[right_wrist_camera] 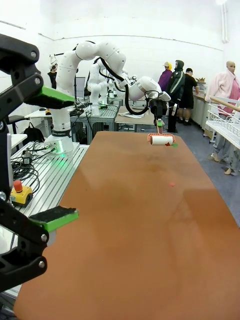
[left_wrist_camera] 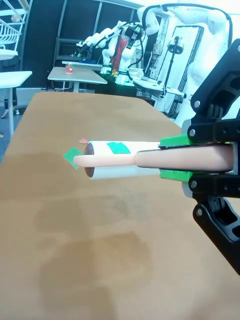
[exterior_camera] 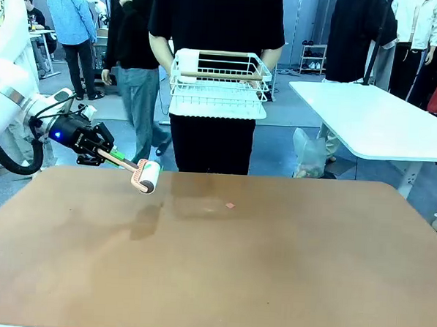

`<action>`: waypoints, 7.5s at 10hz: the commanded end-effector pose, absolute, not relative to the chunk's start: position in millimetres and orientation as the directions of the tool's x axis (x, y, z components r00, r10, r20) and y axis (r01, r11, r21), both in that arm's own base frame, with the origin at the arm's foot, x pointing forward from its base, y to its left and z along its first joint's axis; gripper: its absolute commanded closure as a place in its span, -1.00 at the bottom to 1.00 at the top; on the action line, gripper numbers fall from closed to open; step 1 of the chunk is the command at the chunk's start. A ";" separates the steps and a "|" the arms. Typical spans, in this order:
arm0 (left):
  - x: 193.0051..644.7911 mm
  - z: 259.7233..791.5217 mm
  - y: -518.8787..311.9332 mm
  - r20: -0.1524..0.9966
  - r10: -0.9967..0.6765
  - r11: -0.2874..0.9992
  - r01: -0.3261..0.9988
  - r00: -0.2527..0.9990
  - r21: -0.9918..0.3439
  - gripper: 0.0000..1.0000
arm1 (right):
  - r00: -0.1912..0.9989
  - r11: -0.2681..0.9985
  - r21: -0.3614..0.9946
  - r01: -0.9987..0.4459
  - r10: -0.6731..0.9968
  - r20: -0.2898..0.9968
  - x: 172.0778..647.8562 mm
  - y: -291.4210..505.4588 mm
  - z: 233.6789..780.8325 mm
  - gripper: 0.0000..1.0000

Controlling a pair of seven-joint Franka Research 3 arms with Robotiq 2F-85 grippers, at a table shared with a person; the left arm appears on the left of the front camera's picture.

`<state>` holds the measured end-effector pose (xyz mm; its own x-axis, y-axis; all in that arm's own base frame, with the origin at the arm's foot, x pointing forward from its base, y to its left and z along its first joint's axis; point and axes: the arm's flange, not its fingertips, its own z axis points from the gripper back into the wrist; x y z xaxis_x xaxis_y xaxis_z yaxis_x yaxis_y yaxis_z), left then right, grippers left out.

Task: Clean the table.
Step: Clean the table with the Lint Roller when the human lifts the Dish drying rack, then place the Lint Roller down when the Dish drying rack is positioned in the middle of the table.

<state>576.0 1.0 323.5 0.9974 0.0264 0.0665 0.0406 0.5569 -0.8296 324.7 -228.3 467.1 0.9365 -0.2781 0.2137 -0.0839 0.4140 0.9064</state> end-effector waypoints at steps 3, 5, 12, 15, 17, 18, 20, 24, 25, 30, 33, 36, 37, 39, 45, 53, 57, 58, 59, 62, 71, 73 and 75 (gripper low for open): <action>613.6 313.4 -13.9 0.090 -0.059 0.577 0.107 0.994 -0.810 0.58 | 0.933 0.403 0.909 -0.104 -0.276 0.229 323.9 -228.6 471.3 -1.00; 628.0 301.3 -18.4 0.053 -0.049 0.585 0.072 0.997 -0.808 0.58 | 0.933 0.403 0.909 -0.104 -0.276 0.229 323.9 -228.6 471.3 -1.00; 636.3 272.5 -32.8 0.016 0.011 0.614 0.006 1.000 -0.789 0.58 | 0.933 0.403 0.909 -0.104 -0.276 0.229 323.9 -228.6 471.3 -1.00; 642.2 256.6 -53.3 -0.037 -0.015 0.628 -0.019 0.999 -0.778 0.58 | 0.933 0.403 0.909 -0.104 -0.276 0.229 323.9 -228.6 471.3 -1.00; 641.9 255.9 -83.3 -0.036 -0.035 0.644 -0.005 0.999 -0.765 0.58 | 0.933 0.403 0.909 -0.104 -0.276 0.229 323.9 -228.6 471.3 -1.00; 635.3 256.7 -109.2 -0.029 -0.043 0.661 0.006 0.999 -0.751 0.58 | 0.933 0.403 0.909 -0.104 -0.276 0.229 323.9 -228.6 471.3 -1.00; 624.8 258.4 -151.6 -0.051 -0.055 0.648 -0.004 0.997 -0.762 0.58 | 0.933 0.403 0.909 -0.104 -0.276 0.229 323.9 -228.6 471.3 -1.00; 611.6 248.7 -232.5 -0.081 -0.068 0.705 -0.010 0.994 -0.710 0.58 | 0.933 0.403 0.909 -0.104 -0.276 0.229 323.9 -228.6 471.3 -1.00; 610.6 248.7 -248.0 -0.081 -0.073 0.708 -0.005 0.994 -0.706 0.58 | 0.933 0.403 0.909 -0.104 -0.276 0.229 323.9 -228.6 471.3 -1.00; 607.6 242.7 -314.5 -0.089 -0.150 0.726 0.049 0.985 -0.686 0.58 | 0.933 0.403 0.909 -0.104 -0.276 0.229 323.9 -228.6 471.3 -1.00; 612.4 279.5 -325.3 -0.062 -0.221 0.660 0.102 0.973 -0.744 0.58 | 0.933 0.403 0.909 -0.104 -0.276 0.229 323.9 -228.6 471.3 -1.00; 611.8 329.9 -282.4 -0.072 -0.237 0.588 0.084 0.969 -0.804 0.58 | 0.933 0.403 0.909 -0.104 -0.276 0.229 323.9 -228.6 471.3 -1.00; 608.8 341.9 -263.0 -0.091 -0.244 0.575 0.068 0.966 -0.815 0.58 | 0.933 0.403 0.909 -0.104 -0.276 0.229 323.9 -228.6 471.3 -1.00; 601.1 367.3 -228.6 -0.105 -0.231 0.566 0.046 0.967 -0.823 0.58 | 0.933 0.403 0.909 -0.104 -0.276 0.229 323.9 -228.6 471.3 -1.00; 540.5 425.8 -98.3 -0.006 0.003 0.683 -0.006 1.000 -0.730 0.58 | 0.933 0.403 0.909 -0.104 -0.276 0.229 323.9 -228.6 471.3 -1.00; 492.7 467.3 57.1 0.122 0.167 0.809 -0.065 0.978 -0.584 0.58 | 0.933 0.403 0.909 -0.104 -0.276 0.229 323.9 -228.6 471.3 -1.00; 491.9 471.6 61.9 0.102 0.175 0.804 -0.082 0.979 -0.589 0.58 | 0.933 0.403 0.909 -0.104 -0.276 0.229 323.9 -228.6 471.3 -1.00; 491.9 471.6 61.9 0.102 0.175 0.804 -0.082 0.979 -0.589 0.58 | 0.933 0.403 0.909 -0.104 -0.276 0.229 323.9 -228.6 471.3 -1.00; 491.9 471.6 61.9 0.102 0.175 0.804 -0.082 0.979 -0.589 0.58 | 0.933 0.403 0.909 -0.104 -0.276 0.229 323.9 -228.6 471.3 -1.00; 491.9 471.6 61.9 0.102 0.175 0.804 -0.082 0.979 -0.589 0.58 | 0.933 0.403 0.909 -0.104 -0.276 0.229 323.9 -228.6 471.3 -1.00; 491.9 471.6 61.9 0.102 0.175 0.804 -0.082 0.979 -0.589 0.58 | 0.933 0.403 0.909 -0.104 -0.276 0.229 323.9 -228.6 471.3 -1.00; 491.9 471.6 61.9 0.102 0.175 0.804 -0.082 0.979 -0.589 0.58 | 0.933 0.403 0.909 -0.104 -0.276 0.229 323.9 -228.6 471.3 -1.00; 491.9 471.6 61.9 0.102 0.175 0.804 -0.082 0.979 -0.589 0.58 | 0.933 0.403 0.909 -0.104 -0.276 0.229 323.9 -228.6 471.3 -1.00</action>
